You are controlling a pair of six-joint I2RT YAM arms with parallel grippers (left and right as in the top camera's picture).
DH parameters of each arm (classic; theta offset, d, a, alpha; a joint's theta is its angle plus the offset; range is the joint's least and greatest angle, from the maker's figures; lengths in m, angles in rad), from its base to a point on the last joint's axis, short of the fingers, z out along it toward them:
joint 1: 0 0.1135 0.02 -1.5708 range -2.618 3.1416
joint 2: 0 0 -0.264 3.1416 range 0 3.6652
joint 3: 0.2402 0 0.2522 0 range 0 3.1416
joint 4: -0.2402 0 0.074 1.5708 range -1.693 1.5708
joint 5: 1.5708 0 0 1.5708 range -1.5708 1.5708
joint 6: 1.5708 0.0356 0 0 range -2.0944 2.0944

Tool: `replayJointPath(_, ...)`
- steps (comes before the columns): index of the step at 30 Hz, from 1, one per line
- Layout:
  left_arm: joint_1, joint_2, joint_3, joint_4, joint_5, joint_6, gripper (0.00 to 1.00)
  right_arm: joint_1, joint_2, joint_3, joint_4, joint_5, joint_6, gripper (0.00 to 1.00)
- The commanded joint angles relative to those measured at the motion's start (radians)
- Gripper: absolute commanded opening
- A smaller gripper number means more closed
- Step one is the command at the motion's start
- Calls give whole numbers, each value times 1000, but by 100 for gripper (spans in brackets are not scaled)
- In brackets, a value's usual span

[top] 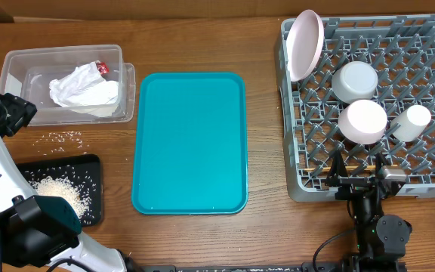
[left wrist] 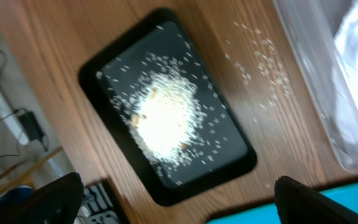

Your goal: Sort waste into correct bins and load items into the dishwasher

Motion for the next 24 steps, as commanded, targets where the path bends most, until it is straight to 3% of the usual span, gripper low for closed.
replayJointPath(1,-4,-56,-24,-3,77,17,100,3,-10,-10,6,9,-3,100)
replayJointPath(8,-44,-238,-254,95,47,40,100,3,-10,-10,6,9,-3,100)
replayJointPath(18,-285,-652,-931,652,48,166,100,3,-10,-10,6,9,-3,100)
replayJointPath(24,-436,-823,-1157,773,48,165,100,3,-10,-10,6,9,-3,100)
